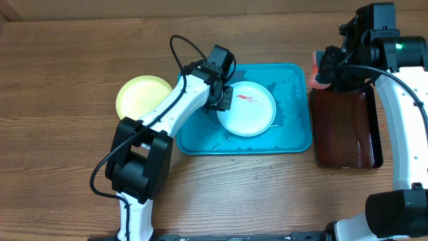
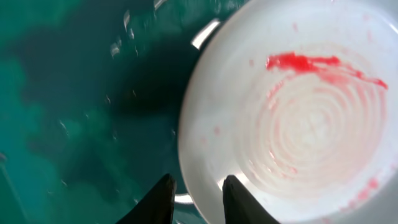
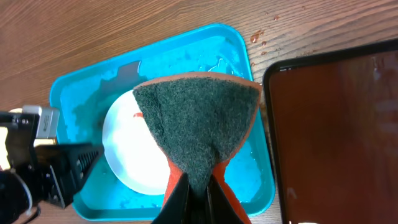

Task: Clean dirty plates on tray and stack at the side
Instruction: 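Drag the white plate with the left gripper toward the tray center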

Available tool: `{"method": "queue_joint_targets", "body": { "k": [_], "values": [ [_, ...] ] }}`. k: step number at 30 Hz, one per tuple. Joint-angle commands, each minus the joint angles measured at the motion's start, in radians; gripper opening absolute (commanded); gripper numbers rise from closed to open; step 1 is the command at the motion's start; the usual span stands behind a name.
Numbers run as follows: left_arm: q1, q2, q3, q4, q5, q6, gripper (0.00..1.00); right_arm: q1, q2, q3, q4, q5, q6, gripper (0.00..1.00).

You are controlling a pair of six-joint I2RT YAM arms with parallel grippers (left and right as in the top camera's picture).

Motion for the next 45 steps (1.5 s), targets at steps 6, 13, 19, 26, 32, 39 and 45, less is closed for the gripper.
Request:
{"method": "queue_joint_targets", "body": {
  "k": [6, 13, 19, 26, 32, 39, 45],
  "values": [
    [-0.043, 0.01, 0.035, -0.124, 0.196, -0.301, 0.29, -0.003, -0.034, 0.008, 0.0, -0.002, -0.005, 0.04],
    [-0.113, 0.01, -0.012, -0.119, 0.117, -0.528, 0.38, -0.003, -0.034, 0.007, -0.017, -0.002, -0.005, 0.04],
    [-0.13, 0.01, -0.042, -0.054, 0.04, -0.641, 0.29, -0.003, -0.034, 0.007, -0.029, -0.002, -0.01, 0.04],
    [-0.141, 0.01, -0.049, -0.07, 0.032, -0.682, 0.19, -0.003, -0.034, 0.007, -0.032, -0.002, -0.012, 0.04],
    [-0.14, 0.01, -0.049, -0.099, 0.033, -0.688, 0.19, -0.003, -0.034, 0.007, -0.032, -0.002, -0.013, 0.04],
    [-0.11, -0.027, -0.027, -0.142, 0.02, -0.661, 0.06, -0.003, -0.034, 0.007, -0.033, -0.002, -0.031, 0.04],
    [-0.111, -0.069, -0.026, -0.16, 0.007, -0.663, 0.25, -0.003, -0.034, 0.007, -0.034, -0.002, -0.031, 0.04]
  ]
}}
